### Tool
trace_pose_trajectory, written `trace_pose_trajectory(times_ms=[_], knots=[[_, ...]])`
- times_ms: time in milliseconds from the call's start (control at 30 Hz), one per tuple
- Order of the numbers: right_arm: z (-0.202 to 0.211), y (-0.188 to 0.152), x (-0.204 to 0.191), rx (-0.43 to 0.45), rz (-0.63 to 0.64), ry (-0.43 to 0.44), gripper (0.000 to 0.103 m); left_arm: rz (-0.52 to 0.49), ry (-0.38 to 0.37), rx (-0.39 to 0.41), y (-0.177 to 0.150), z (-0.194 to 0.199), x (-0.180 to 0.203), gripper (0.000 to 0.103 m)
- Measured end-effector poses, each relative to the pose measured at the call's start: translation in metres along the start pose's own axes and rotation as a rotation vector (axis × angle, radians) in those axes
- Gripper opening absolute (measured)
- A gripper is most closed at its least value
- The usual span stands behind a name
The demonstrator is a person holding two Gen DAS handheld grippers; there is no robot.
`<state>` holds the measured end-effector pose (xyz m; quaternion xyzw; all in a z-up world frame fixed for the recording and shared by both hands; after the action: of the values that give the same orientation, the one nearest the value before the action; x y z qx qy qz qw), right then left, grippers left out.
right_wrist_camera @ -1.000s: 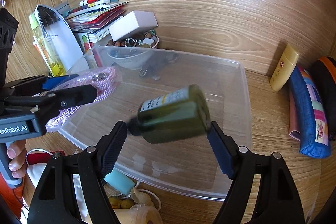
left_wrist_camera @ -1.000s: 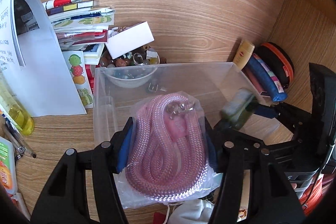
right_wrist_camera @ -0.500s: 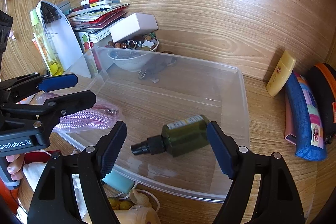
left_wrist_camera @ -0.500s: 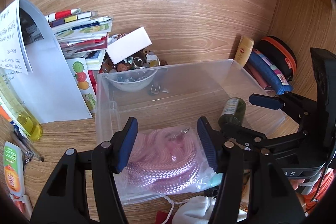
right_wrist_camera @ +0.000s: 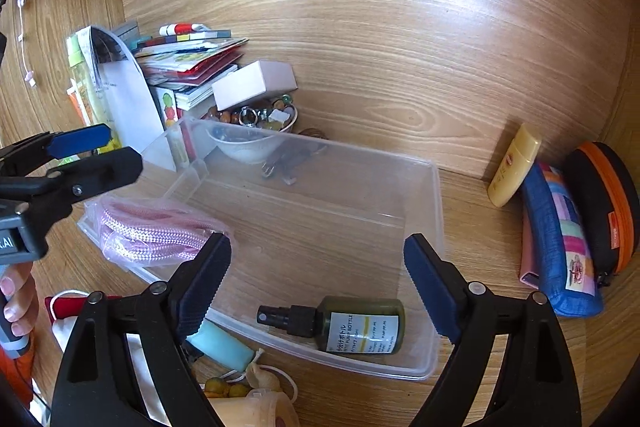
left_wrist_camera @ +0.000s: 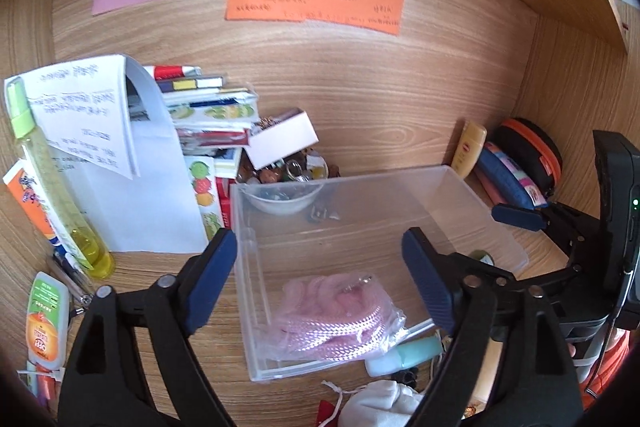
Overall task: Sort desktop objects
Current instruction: 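Lower the green bottle into the bin with the right tool while the left releases the pink rope bag there, then open and lift both tools away from the clear bin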
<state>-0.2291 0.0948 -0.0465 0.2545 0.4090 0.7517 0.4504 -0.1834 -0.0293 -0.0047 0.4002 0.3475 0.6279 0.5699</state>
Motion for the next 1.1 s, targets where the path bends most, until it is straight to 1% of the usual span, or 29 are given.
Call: trace_pose_trajectory(times_ms=[100, 200, 367, 500, 600, 700, 833, 967, 1100], knots=[[0.01, 0.003, -0.001, 0.014, -0.02, 0.028, 0.087, 0.002, 0.018, 0.009, 0.003, 0.004, -0.004, 0.091], [0.024, 0.004, -0.002, 0.027, -0.031, 0.068, 0.087, -0.011, 0.011, 0.002, 0.004, 0.01, -0.003, 0.094], [0.05, -0.006, 0.003, 0.049, -0.024, 0.037, 0.088, 0.02, -0.018, -0.029, 0.0, 0.022, -0.011, 0.095], [0.07, -0.025, 0.004, 0.051, 0.001, 0.006, 0.096, 0.032, 0.005, -0.028, -0.005, 0.037, -0.02, 0.097], [0.081, -0.039, 0.005, 0.047, 0.015, -0.003, 0.097, 0.029, 0.021, -0.031, -0.011, 0.047, -0.026, 0.098], [0.089, -0.053, 0.004, 0.03, 0.02, -0.002, 0.097, 0.033, 0.014, -0.049, -0.019, 0.056, -0.031, 0.098], [0.094, -0.068, -0.002, 0.015, 0.031, 0.005, 0.097, 0.016, 0.023, -0.064, -0.031, 0.065, -0.032, 0.098], [0.094, -0.081, -0.012, -0.006, 0.045, 0.031, 0.097, -0.006, 0.028, -0.074, -0.043, 0.072, -0.032, 0.098], [0.09, -0.093, -0.024, -0.033, 0.085, 0.068, 0.097, -0.027, 0.034, -0.089, -0.057, 0.077, -0.035, 0.098]])
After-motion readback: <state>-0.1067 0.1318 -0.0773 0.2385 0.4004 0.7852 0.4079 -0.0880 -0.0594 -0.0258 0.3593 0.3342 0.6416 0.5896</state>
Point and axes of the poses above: each gripper's, at about its wrist camera, not at the fingertips, and z roughly against the way its jaws point, x to its right, y to its top, the point moved 5 cm from there along -z, roughly the way its jaws point, and after that the axes turned 9 degrees about x, right-handed, at the moved point
